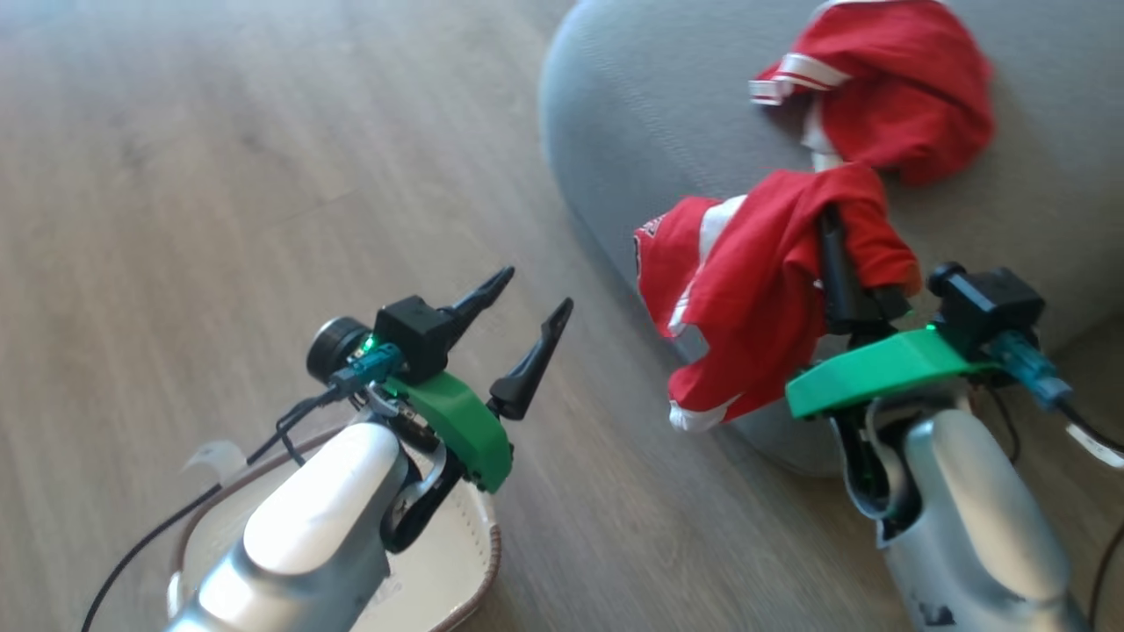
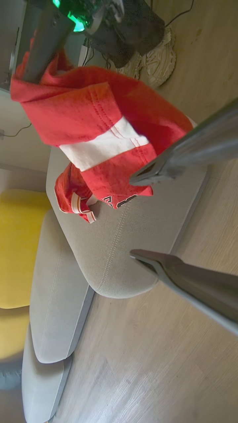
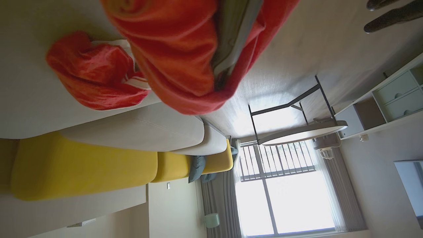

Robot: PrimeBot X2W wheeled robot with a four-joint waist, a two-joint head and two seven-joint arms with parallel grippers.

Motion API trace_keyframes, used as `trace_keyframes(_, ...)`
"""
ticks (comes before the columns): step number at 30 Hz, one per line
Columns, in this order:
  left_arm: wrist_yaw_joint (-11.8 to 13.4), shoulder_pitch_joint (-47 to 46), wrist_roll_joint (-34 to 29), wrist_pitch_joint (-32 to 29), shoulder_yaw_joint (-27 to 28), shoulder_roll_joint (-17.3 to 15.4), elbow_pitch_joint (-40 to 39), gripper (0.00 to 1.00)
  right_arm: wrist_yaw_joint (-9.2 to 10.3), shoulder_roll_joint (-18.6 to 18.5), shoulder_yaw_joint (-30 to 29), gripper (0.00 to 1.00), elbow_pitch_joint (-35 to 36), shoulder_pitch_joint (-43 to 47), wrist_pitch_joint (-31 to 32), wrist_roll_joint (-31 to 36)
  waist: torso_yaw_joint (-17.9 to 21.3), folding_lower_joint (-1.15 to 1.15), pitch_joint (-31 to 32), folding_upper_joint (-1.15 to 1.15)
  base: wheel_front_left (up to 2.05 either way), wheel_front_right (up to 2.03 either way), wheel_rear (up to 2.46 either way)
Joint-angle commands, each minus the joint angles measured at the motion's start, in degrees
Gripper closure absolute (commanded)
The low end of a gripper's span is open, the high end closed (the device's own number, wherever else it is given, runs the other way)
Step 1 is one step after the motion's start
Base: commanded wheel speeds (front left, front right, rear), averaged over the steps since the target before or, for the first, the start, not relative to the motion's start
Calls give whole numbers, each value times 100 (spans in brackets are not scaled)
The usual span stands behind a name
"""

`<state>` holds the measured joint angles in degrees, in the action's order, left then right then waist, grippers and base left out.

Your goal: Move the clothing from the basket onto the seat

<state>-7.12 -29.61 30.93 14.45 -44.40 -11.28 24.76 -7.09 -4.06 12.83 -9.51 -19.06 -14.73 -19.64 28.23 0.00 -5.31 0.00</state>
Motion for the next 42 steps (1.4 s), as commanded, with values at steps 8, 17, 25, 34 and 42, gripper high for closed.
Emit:
trace_keyframes(8, -36, -145, 11, 54, 198, -32, -341, 0, -40, 3, -443, 100, 692, 367, -27, 91, 321, 0, -48, 0, 0, 0, 0)
trace_keyframes(17, -36, -93, -12, 54, 186, -159, -616, 0, -40, -83, -676, 100, 838, 287, -27, 210, 349, 0, -372, 0, 0, 0, 0)
trace_keyframes(25, -36, -77, -96, 54, 173, -506, -789, 0, -40, -518, -928, 100, 622, -747, -27, 340, 315, 0, -1017, 0, 0, 0, 0)
trace_keyframes(34, -36, -330, -77, 54, -66, -863, -841, 0, -40, -1081, -1603, 100, 186, -2102, -27, 691, 45, 0, -1733, 0, 0, 0, 0)
trace_keyframes(42, -36, -550, -18, 54, -309, -1147, -870, 0, -40, -1630, -1929, 100, -357, -3254, -27, 969, -155, 0, -2290, 0, 0, 0, 0)
